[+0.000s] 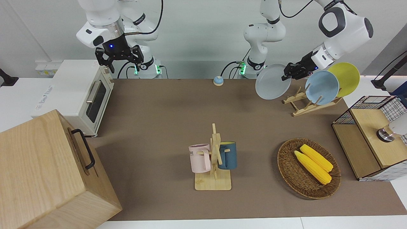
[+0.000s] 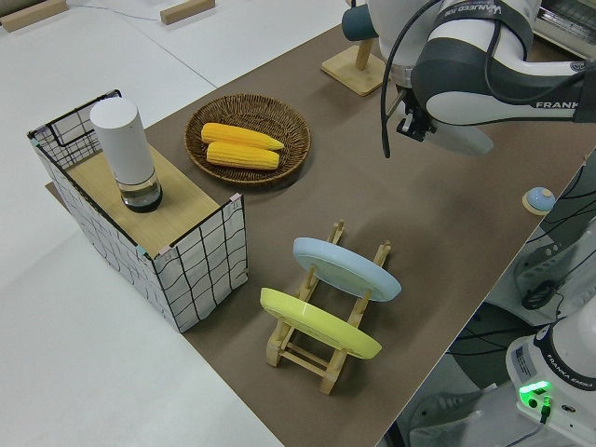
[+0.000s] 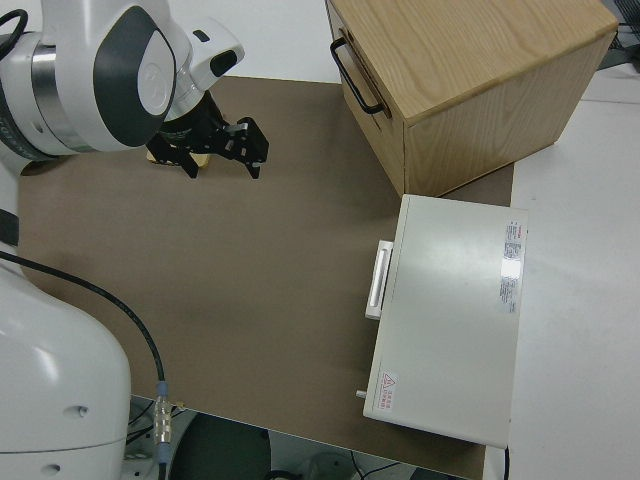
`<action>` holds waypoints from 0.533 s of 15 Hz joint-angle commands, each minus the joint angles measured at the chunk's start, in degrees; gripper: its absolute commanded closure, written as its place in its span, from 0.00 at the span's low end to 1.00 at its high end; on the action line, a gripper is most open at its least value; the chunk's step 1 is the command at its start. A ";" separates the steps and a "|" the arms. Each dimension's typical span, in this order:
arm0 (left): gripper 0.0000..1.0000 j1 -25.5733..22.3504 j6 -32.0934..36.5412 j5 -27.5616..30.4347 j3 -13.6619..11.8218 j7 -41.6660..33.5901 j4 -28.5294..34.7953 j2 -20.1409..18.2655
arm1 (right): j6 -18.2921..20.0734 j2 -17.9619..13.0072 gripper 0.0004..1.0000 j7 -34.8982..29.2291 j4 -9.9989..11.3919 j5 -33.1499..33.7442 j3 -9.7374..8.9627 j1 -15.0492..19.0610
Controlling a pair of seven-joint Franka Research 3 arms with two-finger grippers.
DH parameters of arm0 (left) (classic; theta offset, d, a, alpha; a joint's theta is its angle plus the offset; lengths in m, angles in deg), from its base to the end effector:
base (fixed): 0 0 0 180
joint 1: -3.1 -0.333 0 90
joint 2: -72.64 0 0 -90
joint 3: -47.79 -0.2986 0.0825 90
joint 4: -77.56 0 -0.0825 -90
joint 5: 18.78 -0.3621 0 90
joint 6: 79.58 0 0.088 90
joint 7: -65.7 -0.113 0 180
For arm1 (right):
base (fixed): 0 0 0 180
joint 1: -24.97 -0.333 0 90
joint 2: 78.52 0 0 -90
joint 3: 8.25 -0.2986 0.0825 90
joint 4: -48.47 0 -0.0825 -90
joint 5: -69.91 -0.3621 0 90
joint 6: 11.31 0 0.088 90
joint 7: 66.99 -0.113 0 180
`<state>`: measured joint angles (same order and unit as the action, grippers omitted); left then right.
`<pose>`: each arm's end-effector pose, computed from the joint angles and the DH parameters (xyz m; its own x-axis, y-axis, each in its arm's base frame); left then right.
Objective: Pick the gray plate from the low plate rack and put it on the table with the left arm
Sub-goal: 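Carry the gray plate away from the rack and lower it onto the table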
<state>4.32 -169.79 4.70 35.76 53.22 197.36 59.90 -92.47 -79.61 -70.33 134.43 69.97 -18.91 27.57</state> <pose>0.4394 0.0433 0.4902 0.9802 -0.0275 -0.1963 0.0707 -0.8767 0.4757 0.5055 0.0725 0.6290 0.9946 0.0816 -0.0647 0.0823 -0.9966 0.0083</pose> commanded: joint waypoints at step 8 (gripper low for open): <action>1.00 3.00 -11.12 1.92 0.51 -4.65 9.99 0.53 | 0.83 -0.14 0.01 -0.01 -0.35 -0.59 -0.33 0.56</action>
<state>6.65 -176.86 5.50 36.73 51.54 203.12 61.30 -92.47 -79.61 -70.33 134.43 69.97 -18.91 27.57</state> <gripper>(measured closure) 0.885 0.009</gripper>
